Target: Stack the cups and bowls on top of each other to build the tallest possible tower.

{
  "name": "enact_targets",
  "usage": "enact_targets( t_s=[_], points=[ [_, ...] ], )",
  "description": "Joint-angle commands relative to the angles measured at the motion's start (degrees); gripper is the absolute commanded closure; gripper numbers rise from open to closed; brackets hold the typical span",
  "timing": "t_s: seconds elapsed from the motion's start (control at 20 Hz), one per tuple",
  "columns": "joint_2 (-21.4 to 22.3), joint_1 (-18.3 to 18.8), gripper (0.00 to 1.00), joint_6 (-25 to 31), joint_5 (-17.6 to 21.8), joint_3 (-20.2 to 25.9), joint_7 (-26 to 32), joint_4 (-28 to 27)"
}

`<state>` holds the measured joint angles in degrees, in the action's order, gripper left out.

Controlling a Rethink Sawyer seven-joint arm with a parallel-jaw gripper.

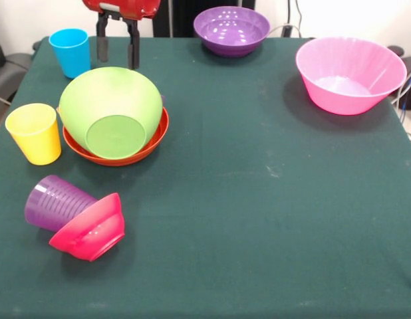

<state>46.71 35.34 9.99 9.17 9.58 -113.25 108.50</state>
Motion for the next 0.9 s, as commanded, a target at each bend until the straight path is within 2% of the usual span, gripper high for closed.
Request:
enact_targets(
  t_s=[0.05, 0.4, 0.9],
  points=[
    [-0.7, 1.6, 0.00, 2.7, 4.9, 7.5, 2.3, 4.5],
    [-2.9, 3.6, 0.00, 2.0, 6.0, 9.6, 3.3, 3.6],
    [-7.1, 8.6, 0.00, 3.2, 8.7, 15.9, 5.7, 0.8]
  ],
)
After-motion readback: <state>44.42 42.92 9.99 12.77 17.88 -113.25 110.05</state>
